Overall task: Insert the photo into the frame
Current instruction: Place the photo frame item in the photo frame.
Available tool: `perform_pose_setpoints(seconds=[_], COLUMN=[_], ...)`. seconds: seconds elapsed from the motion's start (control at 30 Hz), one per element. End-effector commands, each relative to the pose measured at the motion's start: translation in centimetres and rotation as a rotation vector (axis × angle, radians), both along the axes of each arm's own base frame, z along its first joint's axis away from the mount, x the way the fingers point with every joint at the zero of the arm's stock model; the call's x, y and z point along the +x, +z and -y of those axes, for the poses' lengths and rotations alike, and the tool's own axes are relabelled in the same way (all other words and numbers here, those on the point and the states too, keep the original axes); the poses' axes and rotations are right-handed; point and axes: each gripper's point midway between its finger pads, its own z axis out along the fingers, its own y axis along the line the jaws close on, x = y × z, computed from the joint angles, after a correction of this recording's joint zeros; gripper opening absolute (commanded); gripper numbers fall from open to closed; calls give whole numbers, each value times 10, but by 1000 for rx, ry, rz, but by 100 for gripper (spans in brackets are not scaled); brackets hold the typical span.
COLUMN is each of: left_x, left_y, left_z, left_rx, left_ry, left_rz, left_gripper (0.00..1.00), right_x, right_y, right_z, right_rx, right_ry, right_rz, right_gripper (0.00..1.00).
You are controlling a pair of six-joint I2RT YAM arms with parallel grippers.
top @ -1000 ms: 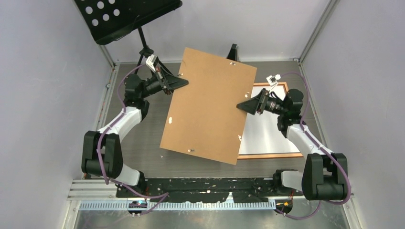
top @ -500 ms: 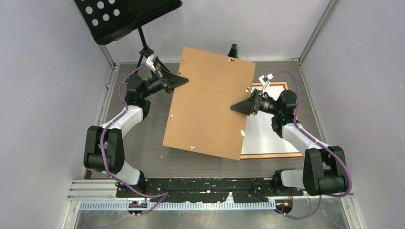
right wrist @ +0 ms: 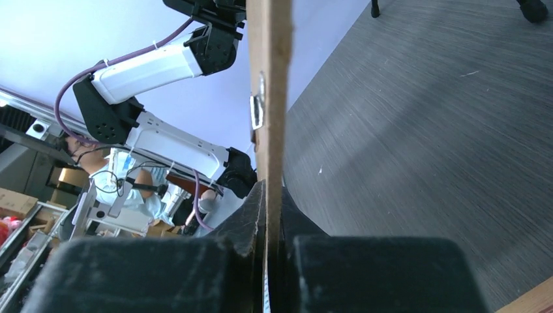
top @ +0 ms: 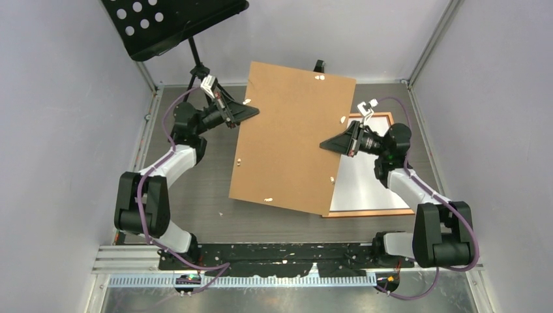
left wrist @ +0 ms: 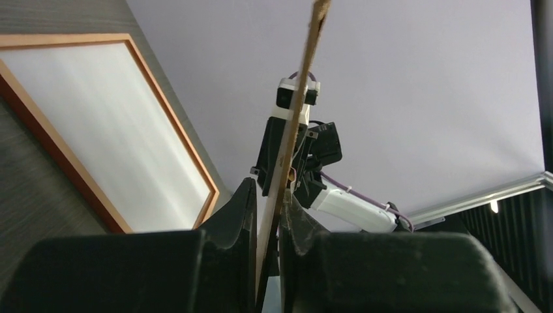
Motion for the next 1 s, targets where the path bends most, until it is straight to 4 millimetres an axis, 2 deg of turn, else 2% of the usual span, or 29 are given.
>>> perform_pose_setpoints(seconds=[0.0, 0.2, 0.47, 0.7, 0.97], left_x=[-3, 0, 3, 5, 7], left_y=[4, -6, -21, -34, -51], left_z=[4, 7, 14, 16, 17], left_rx=[1, 30, 77, 117, 157], left_ry=[-5, -13, -24, -31, -32], left_rz=[-11, -28, -63, -98, -137], left_gripper=[17, 40, 60, 68, 70], right_x=[11, 16, 26, 38, 46], right_y=[20, 25, 23, -3, -24], right_z=[15, 34, 60, 83, 111], right_rx=[-14, -5, 4, -37, -30], right_ry=[-92, -161, -238, -271, -308], right_rz=[172, 151, 75, -62, -171], right_gripper=[5, 5, 5, 5, 5])
